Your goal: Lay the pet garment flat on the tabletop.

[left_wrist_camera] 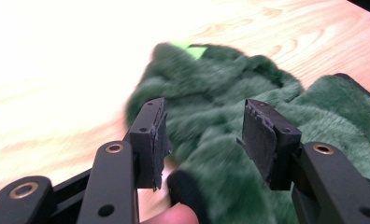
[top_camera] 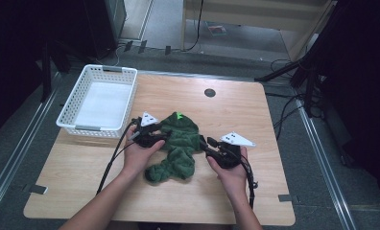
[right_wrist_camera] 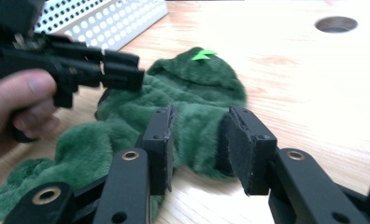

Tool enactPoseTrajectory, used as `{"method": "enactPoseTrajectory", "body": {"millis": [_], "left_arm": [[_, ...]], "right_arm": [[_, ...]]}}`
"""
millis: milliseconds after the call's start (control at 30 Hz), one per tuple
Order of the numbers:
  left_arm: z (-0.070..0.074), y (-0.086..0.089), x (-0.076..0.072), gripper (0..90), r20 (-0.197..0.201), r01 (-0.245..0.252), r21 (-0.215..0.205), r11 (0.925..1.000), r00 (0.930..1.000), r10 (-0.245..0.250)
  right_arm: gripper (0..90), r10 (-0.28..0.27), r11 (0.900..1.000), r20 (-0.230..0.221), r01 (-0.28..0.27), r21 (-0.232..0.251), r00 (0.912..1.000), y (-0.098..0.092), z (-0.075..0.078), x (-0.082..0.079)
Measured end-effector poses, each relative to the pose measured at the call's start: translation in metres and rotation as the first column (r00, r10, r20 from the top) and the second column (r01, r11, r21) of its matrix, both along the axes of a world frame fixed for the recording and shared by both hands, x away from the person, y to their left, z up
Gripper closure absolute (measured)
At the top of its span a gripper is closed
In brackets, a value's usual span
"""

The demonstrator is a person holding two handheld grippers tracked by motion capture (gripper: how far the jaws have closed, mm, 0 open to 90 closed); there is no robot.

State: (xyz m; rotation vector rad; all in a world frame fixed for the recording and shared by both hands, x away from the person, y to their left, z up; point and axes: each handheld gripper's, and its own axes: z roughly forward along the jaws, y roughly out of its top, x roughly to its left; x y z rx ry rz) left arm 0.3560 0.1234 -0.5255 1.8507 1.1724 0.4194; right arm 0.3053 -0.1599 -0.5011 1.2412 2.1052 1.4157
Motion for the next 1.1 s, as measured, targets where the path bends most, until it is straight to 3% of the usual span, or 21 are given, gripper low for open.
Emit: {"method": "enactPoseTrajectory", "body": {"millis": [67,167,200,267,300,333,400,433,467,500,567,600,633,667,767,900,933,967,1000,1033,1100], "left_arm": [[-0.001,0.005,-0.002,49.7,-0.034,-0.013,0.008,0.9999,0.9993,0.013],[-0.007,0.011,-0.008,50.2,-0.054,-0.025,0.034,0.9991,0.9982,0.027],[-0.011,0.012,-0.009,51.2,-0.086,-0.019,0.029,0.9994,0.9961,0.021],[-0.014,0.013,-0.01,52.0,-0.098,-0.009,0.032,0.9994,0.9951,0.013],[-0.015,0.013,-0.011,55.0,-0.106,-0.008,0.026,0.9996,0.9943,0.01],[-0.017,0.012,-0.012,55.0,-0.113,-0.008,0.02,0.9998,0.9935,0.01],[-0.019,0.01,-0.014,59.3,-0.118,0.015,0.029,0.9995,0.993,-0.011],[-0.02,0.009,-0.015,63.7,-0.117,0.025,0.042,0.9988,0.9929,-0.02],[-0.021,0.008,-0.017,63.7,-0.114,0.04,0.062,0.9973,0.9929,-0.033],[-0.021,0.008,-0.018,65.5,-0.113,0.05,0.07,0.9963,0.9927,-0.042],[-0.022,0.008,-0.018,68.4,-0.106,0.053,0.071,0.9961,0.9934,-0.045],[-0.022,0.008,-0.018,70.8,-0.108,0.056,0.07,0.996,0.993,-0.049],[-0.022,0.008,-0.018,70.8,-0.11,0.057,0.066,0.9962,0.9927,-0.049],[-0.022,0.009,-0.017,71.2,-0.108,0.056,0.068,0.9961,0.993,-0.049],[-0.021,0.008,-0.019,71.1,-0.099,0.054,0.092,0.9943,0.9941,-0.045],[-0.021,0.012,-0.023,71.0,-0.083,0.064,0.126,0.99,0.9951,-0.054],[-0.021,0.013,-0.023,70.9,-0.081,0.064,0.126,0.99,0.9953,-0.054],[-0.021,0.015,-0.023,70.9,-0.081,0.06,0.124,0.9905,0.9955,-0.05],[-0.022,0.016,-0.023,70.9,-0.082,0.055,0.119,0.9914,0.9956,-0.045],[-0.022,0.017,-0.023,70.7,-0.082,0.049,0.119,0.9917,0.9958,-0.039],[-0.021,0.019,-0.022,69.5,-0.092,0.039,0.106,0.9936,0.9953,-0.03]], "right_arm": [[59.8,0.0,1.0,0.001,0.0,-0.008,1.0,0.003,-0.001,0.002],[60.3,-0.012,1.0,-0.003,0.012,-0.016,0.9999,0.012,-0.002,0.01],[63.5,-0.012,1.0,-0.021,0.012,0.011,0.9997,0.018,0.002,0.021],[64.5,-0.014,1.0,-0.026,0.014,0.018,0.9996,0.02,0.005,0.025],[64.1,-0.015,0.999,-0.055,0.017,0.037,0.9984,0.029,0.013,0.041],[64.1,-0.015,0.999,-0.055,0.017,0.037,0.9984,0.029,0.013,0.041],[61.3,-0.015,1.0,-0.098,0.015,-0.004,0.9951,0.04,0.014,0.061],[58.7,-0.027,0.999,-0.131,0.021,-0.048,0.991,0.052,0.011,0.08],[58.7,-0.027,0.999,-0.131,0.021,-0.048,0.991,0.052,0.011,0.08],[58.3,-0.034,0.998,-0.146,0.026,-0.058,0.9886,0.058,0.008,0.091],[57.5,-0.067,0.993,-0.147,0.052,-0.106,0.9868,0.07,0.006,0.103],[56.9,-0.058,0.987,-0.127,0.038,-0.157,0.9901,0.085,0.005,0.109],[56.9,-0.058,0.987,-0.127,0.038,-0.157,0.9901,0.085,0.005,0.109],[57.9,-0.017,0.974,-0.118,-0.01,-0.225,0.9929,0.105,-0.001,0.113],[59.5,-0.007,0.97,-0.155,-0.031,-0.242,0.988,0.116,-0.011,0.118],[62.6,-0.057,0.963,-0.213,-0.002,-0.269,0.9754,0.112,-0.033,0.132],[63.1,-0.087,0.969,-0.207,0.035,-0.244,0.9743,0.105,-0.034,0.137],[63.1,-0.087,0.969,-0.207,0.035,-0.244,0.9743,0.105,-0.034,0.137],[63.2,-0.109,0.962,-0.193,0.055,-0.267,0.975,0.103,-0.034,0.14],[61.7,-0.134,0.947,-0.163,0.078,-0.312,0.9776,0.101,-0.034,0.144],[61.4,-0.131,0.951,-0.17,0.076,-0.299,0.9767,0.1,-0.035,0.145]]}}
